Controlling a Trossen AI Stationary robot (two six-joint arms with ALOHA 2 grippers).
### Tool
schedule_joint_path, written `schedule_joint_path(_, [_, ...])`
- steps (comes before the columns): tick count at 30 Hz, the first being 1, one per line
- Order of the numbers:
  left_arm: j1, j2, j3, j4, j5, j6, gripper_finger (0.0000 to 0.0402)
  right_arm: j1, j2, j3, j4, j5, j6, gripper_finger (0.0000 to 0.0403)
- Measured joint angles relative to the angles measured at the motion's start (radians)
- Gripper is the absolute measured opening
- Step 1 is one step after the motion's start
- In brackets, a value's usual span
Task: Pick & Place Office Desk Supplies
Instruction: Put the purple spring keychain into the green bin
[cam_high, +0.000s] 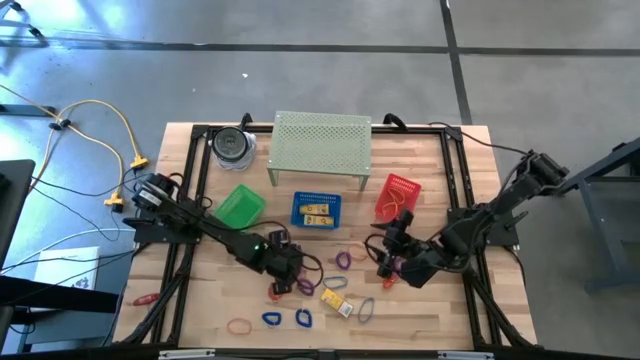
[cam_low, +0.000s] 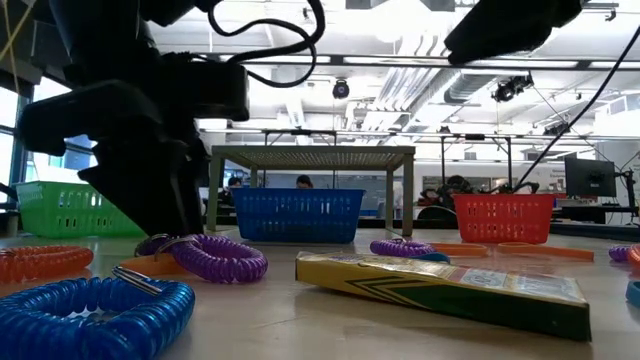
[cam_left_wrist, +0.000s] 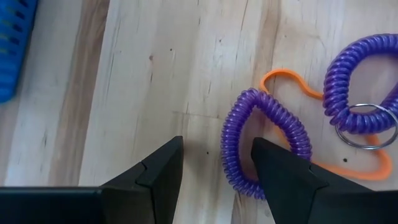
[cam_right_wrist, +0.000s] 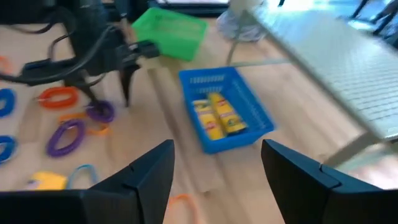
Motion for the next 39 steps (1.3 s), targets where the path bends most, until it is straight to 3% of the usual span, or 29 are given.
schedule_joint_path(7, [0.007, 0.01, -0.001, -0.02, 0.005, 0.003, 0.0178, 0.001, 0.139, 0.0, 0.286, -0.135, -0.078, 0.0231])
schedule_joint_path(13, [-0.002, 0.031, 0.0, -0.025, 0.036, 0.027, 0.0105, -0.008, 0.261, 0.0, 0.548, -0.407, -0.321, 0.0231])
schedule_joint_path(15, [-0.002, 0.032, 0.0, -0.026, 0.04, 0.027, 0.0072, -0.015, 0.284, 0.0, 0.595, -0.454, -0.357, 0.0231])
schedule_joint_path(19, [-0.001, 0.032, 0.0, -0.034, 0.06, 0.026, 0.0014, -0.042, 0.288, 0.0, 0.605, -0.49, -0.366, 0.0231])
schedule_joint_path(25, [-0.014, 0.024, 0.001, -0.041, 0.016, 0.026, 0.0009, -0.064, 0.288, 0.0, 0.611, -0.549, -0.365, 0.0231])
schedule_joint_path(34, [-0.085, 0.016, 0.081, -0.133, -0.234, 0.036, 0.0007, -0.068, 0.287, 0.0, 0.626, -0.568, -0.391, 0.0231])
schedule_joint_path(39, [-0.085, 0.016, 0.104, -0.218, -0.249, -0.051, 0.0007, -0.07, 0.287, 0.0, 0.625, -0.566, -0.391, 0.0231])
